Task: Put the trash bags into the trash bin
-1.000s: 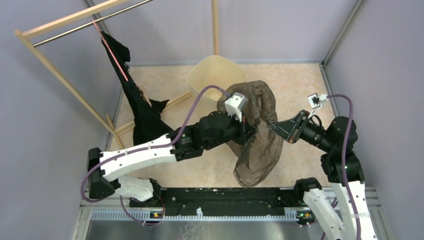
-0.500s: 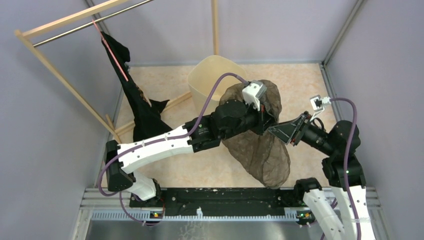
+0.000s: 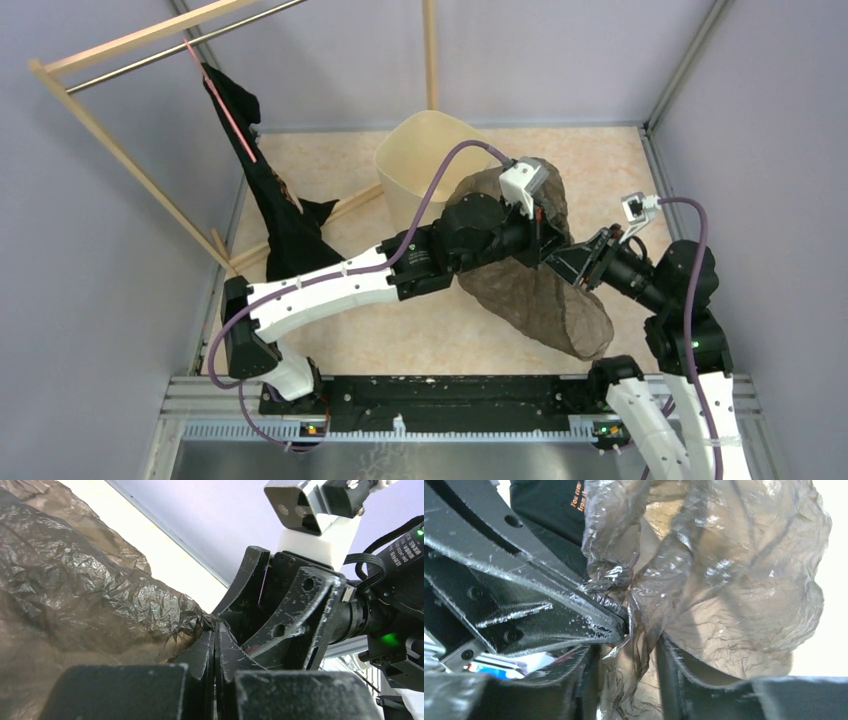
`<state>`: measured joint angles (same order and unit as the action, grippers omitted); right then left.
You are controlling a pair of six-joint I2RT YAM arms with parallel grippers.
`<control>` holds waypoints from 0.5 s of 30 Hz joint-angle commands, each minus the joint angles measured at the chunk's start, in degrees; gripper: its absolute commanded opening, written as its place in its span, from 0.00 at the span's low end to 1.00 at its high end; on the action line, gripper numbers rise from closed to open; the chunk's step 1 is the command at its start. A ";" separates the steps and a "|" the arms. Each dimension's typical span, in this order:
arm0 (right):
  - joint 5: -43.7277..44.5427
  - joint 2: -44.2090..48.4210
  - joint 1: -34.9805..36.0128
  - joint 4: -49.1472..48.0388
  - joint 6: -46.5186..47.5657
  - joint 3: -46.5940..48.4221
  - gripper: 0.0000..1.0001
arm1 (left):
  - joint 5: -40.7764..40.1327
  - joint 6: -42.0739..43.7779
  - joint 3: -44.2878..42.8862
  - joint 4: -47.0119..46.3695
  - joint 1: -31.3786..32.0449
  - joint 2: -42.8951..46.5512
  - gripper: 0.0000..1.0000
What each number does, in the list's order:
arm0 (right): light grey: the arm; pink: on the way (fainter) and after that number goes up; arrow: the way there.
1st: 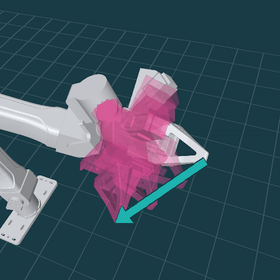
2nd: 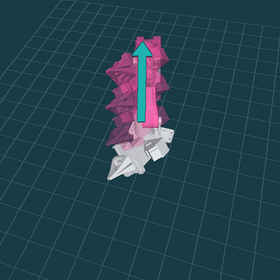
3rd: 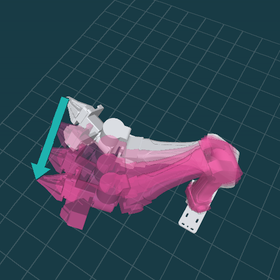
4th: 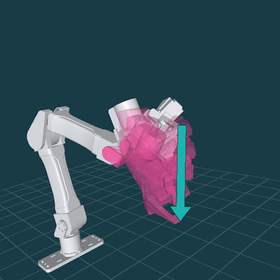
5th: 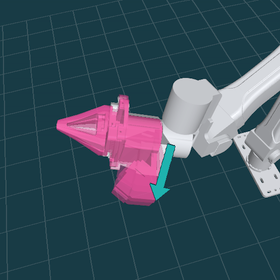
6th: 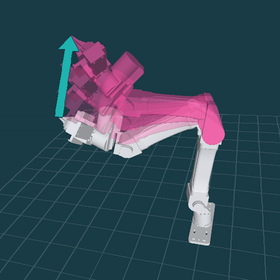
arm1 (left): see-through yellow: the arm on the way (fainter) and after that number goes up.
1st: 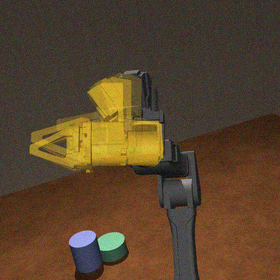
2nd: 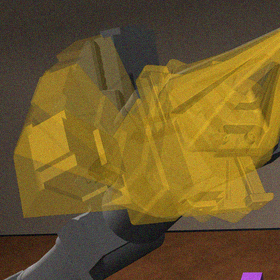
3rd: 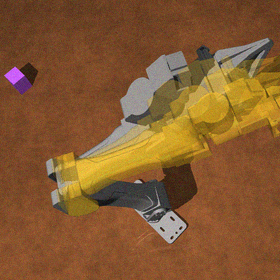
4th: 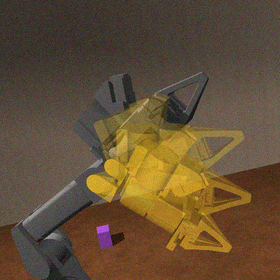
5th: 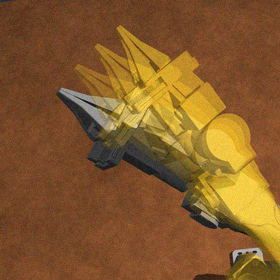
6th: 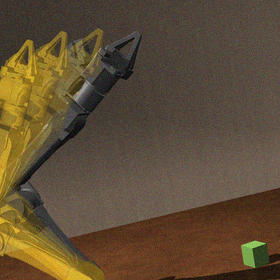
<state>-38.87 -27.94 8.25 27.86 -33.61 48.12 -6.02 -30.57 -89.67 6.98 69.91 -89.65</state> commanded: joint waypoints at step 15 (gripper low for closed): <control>33.50 6.57 0.63 12.83 4.77 7.58 0.00 | -14.47 3.18 7.06 10.04 0.05 10.54 0.70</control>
<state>-21.10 -23.38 8.40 34.72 -31.81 49.80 -10.57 -27.99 -87.61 11.40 69.95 -87.26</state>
